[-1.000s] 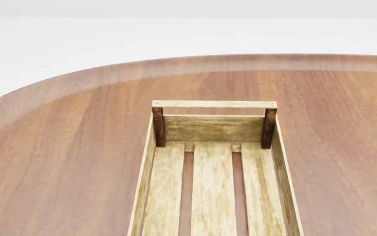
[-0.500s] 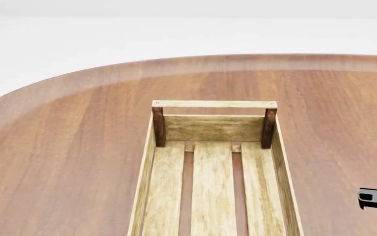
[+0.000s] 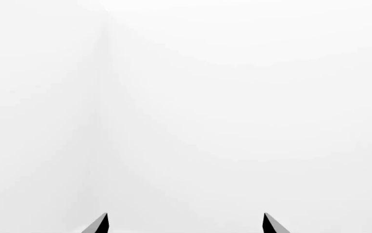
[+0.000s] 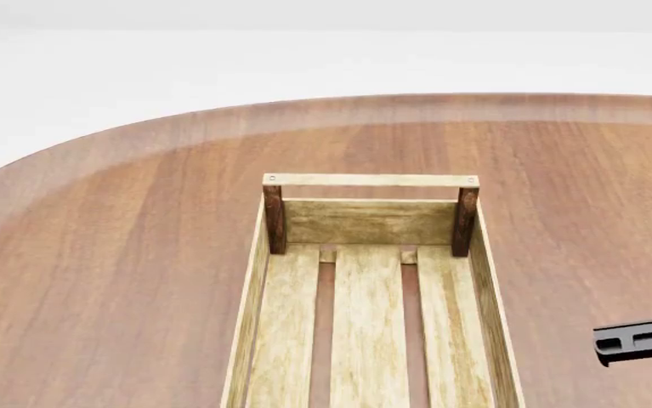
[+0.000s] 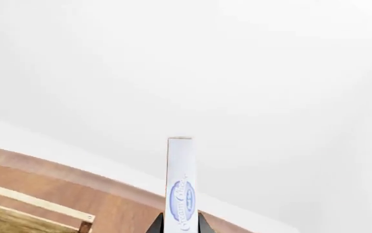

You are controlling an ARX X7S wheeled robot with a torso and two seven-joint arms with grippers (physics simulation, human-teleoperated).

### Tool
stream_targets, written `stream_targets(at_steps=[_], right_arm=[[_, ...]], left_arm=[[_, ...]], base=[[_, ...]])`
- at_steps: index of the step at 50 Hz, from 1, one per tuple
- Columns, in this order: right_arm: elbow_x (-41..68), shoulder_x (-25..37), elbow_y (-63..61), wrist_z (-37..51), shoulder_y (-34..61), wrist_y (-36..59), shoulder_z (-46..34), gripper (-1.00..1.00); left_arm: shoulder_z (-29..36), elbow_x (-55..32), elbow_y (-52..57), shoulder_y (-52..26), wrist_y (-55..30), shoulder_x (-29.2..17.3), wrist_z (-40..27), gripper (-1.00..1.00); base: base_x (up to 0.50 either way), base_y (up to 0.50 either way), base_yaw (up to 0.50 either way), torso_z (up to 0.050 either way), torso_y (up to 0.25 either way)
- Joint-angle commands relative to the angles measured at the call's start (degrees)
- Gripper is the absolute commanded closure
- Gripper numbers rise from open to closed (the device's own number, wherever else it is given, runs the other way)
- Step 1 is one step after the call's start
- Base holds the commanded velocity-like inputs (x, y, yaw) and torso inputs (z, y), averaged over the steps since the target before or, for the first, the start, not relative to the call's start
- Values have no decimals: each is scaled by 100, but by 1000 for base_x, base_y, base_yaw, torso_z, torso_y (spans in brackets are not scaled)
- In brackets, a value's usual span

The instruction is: Pick up the cream cheese and put it in the tray.

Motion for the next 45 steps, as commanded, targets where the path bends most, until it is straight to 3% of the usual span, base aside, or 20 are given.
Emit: stream_targets(at_steps=[1,18,45], right_arm=[[71,249,-3,-664,60,-204,47,100],[868,414,250,-1289,1075,209,-446,100],[1798,144,323,-1881,2492,1046,-1457,100]], left_arm=[[17,-1,-15,-16,-17,0,-7,-100],[29,-1,-26,-25,-16,-11,-21,-100],[26,-7,-3,-14,-1,-42,-53,-100]], base=[[0,0,0,0,0],[0,0,0,0,1],[0,0,0,0,0]])
